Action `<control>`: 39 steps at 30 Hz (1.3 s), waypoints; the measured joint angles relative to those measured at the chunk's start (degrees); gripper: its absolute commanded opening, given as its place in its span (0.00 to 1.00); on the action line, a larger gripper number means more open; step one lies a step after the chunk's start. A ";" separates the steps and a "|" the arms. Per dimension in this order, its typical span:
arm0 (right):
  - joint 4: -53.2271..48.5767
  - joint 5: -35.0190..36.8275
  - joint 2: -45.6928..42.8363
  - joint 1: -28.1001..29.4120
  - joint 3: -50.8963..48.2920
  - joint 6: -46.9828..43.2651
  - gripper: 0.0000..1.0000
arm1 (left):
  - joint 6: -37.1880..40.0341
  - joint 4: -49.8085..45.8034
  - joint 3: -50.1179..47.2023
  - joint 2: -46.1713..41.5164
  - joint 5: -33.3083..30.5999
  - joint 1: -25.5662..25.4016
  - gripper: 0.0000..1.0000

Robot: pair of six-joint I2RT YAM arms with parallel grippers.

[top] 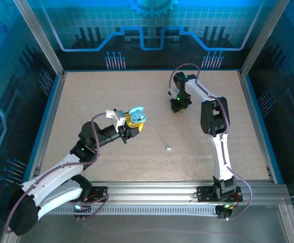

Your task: Insert the wireless bluetooth earbuds into the charging case

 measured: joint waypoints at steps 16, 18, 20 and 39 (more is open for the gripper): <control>-5.27 1.33 0.79 1.16 1.86 3.78 0.31 | 0.00 -0.02 0.00 0.00 -0.04 0.00 0.34; -5.40 1.38 1.33 1.16 2.58 4.37 0.33 | 0.00 0.00 0.00 0.00 -0.02 0.00 0.34; -5.77 1.27 1.62 1.16 3.19 5.05 0.33 | 0.00 0.00 0.00 0.02 -0.02 0.00 0.34; -7.63 2.71 3.17 1.31 5.88 8.85 0.19 | 0.00 -0.04 0.00 0.52 -0.02 0.00 0.34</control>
